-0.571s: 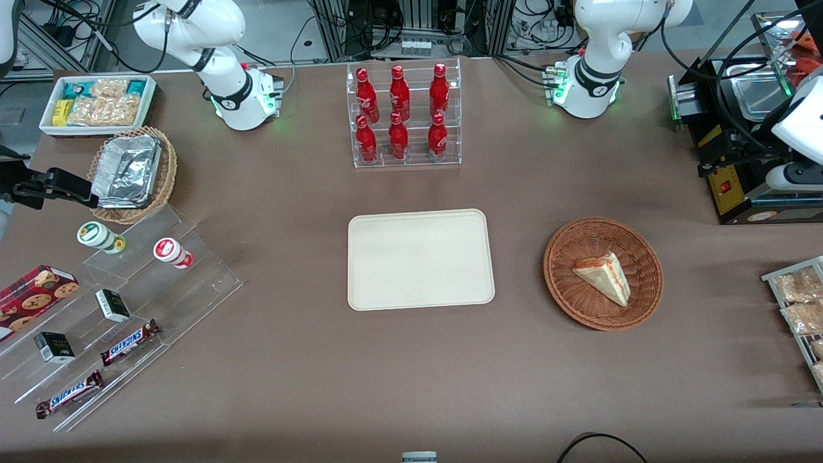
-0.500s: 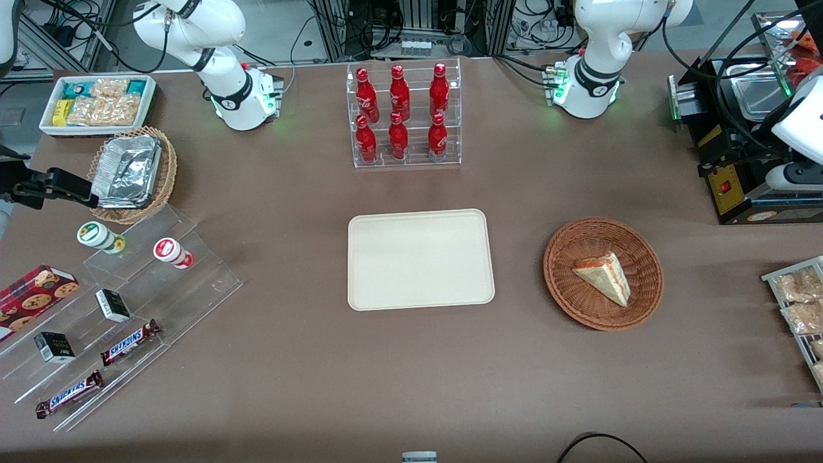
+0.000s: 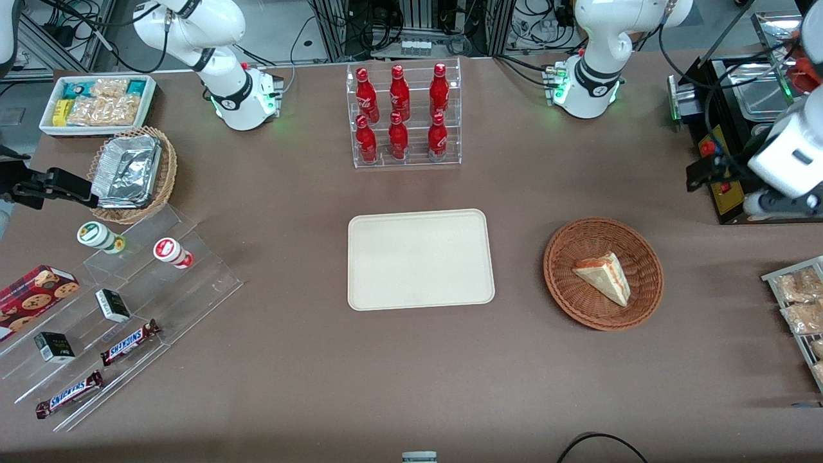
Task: Place sandwich from basket to tray
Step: 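Move the left gripper over the sandwich in the wicker basket, then lower the left gripper and close it on the wrapped sandwich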
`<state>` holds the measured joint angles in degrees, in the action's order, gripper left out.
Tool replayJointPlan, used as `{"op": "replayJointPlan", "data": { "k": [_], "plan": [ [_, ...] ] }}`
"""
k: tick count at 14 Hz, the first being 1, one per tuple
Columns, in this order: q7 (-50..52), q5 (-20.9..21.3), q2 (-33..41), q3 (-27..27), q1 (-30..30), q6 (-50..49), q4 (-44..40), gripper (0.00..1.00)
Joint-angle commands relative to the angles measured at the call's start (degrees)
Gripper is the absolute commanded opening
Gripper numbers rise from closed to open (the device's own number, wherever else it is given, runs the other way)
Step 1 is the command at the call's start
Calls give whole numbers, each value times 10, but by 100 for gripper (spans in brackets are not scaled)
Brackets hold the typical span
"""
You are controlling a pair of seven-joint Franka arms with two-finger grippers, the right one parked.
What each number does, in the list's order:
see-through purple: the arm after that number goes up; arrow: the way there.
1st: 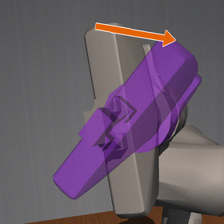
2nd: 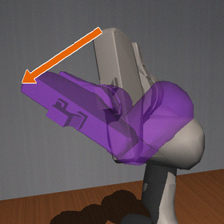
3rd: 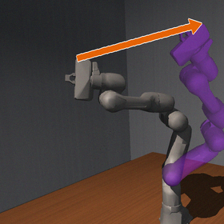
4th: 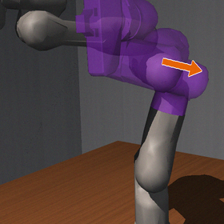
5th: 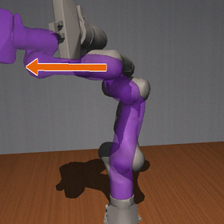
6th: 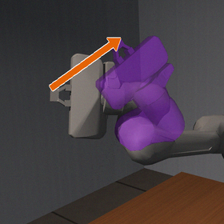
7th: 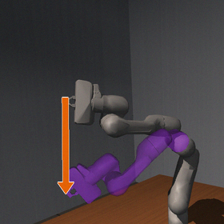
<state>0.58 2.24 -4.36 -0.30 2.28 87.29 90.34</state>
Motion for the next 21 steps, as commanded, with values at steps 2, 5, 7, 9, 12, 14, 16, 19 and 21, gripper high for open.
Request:
{"op": "replayJointPlan", "data": {
  "k": [2,5,7,9,12,14,16,19,21],
  "plan": [
    [70,8,3,-1,-2,136,115,100],
    [214,8,-2,-2,2,219,177,100],
    [286,8,4,-2,2,279,227,100],
    [365,7,4,-4,4,339,262,100],
    [462,7,0,-5,28,467,343,100],
    [493,7,-10,-5,28,535,377,100],
    [495,7,-31,-5,31,547,380,100],
    [502,7,-53,-6,31,590,396,100],
    [504,7,-71,-6,31,623,404,100]
  ]
}}
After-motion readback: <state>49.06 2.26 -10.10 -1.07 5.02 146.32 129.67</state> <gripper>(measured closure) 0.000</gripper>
